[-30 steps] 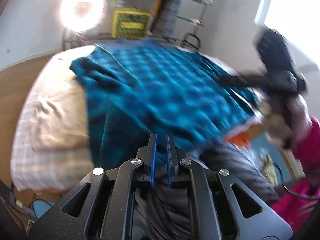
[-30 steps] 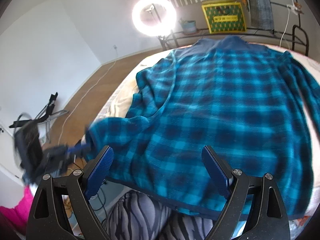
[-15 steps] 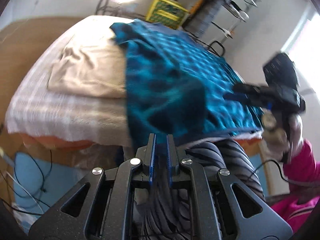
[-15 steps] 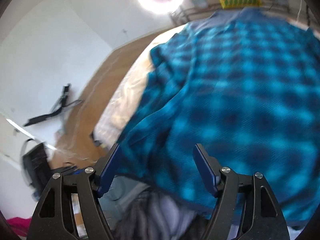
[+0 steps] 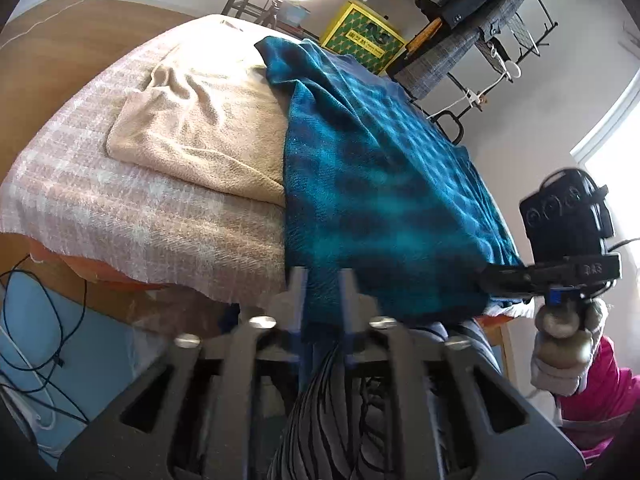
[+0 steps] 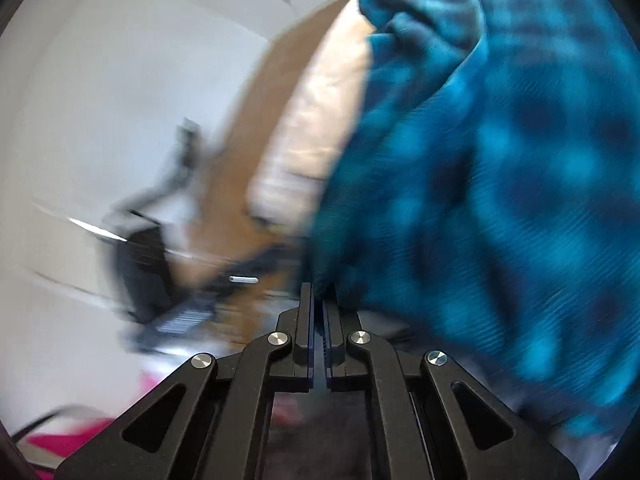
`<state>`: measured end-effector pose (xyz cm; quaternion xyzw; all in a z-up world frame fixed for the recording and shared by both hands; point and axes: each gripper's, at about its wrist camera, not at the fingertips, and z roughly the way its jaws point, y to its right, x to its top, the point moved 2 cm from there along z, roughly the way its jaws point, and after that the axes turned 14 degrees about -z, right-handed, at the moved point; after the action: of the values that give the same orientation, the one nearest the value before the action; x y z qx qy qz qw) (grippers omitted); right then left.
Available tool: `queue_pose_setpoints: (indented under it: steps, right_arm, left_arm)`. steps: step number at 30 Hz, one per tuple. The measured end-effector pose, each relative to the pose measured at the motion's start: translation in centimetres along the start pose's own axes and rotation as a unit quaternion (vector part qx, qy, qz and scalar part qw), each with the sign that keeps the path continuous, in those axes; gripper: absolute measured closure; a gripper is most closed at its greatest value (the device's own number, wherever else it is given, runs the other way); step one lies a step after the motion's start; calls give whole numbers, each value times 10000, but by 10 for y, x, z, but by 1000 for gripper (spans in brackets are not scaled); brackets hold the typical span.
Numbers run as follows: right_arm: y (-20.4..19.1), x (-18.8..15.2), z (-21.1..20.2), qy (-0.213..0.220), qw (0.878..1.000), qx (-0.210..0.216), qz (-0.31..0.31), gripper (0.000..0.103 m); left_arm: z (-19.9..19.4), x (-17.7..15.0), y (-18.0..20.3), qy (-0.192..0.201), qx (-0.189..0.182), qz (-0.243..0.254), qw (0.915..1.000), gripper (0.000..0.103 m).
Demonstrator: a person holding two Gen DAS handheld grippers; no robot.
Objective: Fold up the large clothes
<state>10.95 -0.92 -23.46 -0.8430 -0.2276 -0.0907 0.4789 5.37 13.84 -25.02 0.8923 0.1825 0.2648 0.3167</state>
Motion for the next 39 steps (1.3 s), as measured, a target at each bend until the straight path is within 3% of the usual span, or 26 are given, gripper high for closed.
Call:
queue_pose_setpoints:
  steps: [1,2,5,7,10,13,15,18,21,25,26,28,31,38,39]
  right_arm:
    - [-2,-2,-2,-8,10000,-67,-29,99]
    - [-3,-3,-3,-112,9989,-416,-156,99]
    - [-1,-11,2,-629,9795,-1804,-646,98]
    - [-2,-15,-2,-739,9700,-2169,-818,98]
    - [-16,-17,-15,-632,9667,-2237,-1069,95]
    - [-36,-12,-32,-338,9598,-2353,-1490,82]
    - [-49,-8,-47,-42,9555,-2385,-1736,77]
    - [-67,6,-71,505,9454,-2542,-1977,58]
    - [-78,20,-95,1057,9359,-2655,-2061,47]
    - [-95,35,-124,1458,9226,-2758,-2267,36]
    - [-98,40,-127,1507,9183,-2814,-2343,31]
    - [-106,49,-134,1571,9107,-2918,-2467,30]
    - [-108,64,-134,1572,9121,-2854,-2487,30]
    - [-114,109,-103,1193,9122,-2890,-2649,30]
    - [-112,119,-96,1126,9140,-2878,-2628,30]
  left_arm:
    - [1,0,-1,3,-20,-78,10000,53]
    - [2,0,-3,17,-50,-150,9999,50]
    - [7,-1,-7,-13,-41,-268,9996,49]
    - [9,-2,-8,-59,-98,-368,9993,50]
    - [14,-3,-11,-147,-252,-570,9979,50]
    - [16,-2,-18,-178,-443,-923,9946,49]
    - [18,-2,-21,-183,-497,-1091,9926,50]
    - [22,-3,-23,-234,-474,-1207,9913,50]
    - [24,-3,-24,-242,-460,-1274,9905,50]
    - [27,-6,-24,-322,-568,-1465,9871,50]
    - [29,-6,-23,-352,-598,-1518,9860,49]
    - [32,-8,-23,-394,-622,-1581,9847,50]
    - [34,-9,-26,-319,-562,-1707,9832,50]
    - [41,-12,-25,-379,-973,-1739,9792,50]
    - [39,-12,-24,-379,-1002,-1681,9799,64]
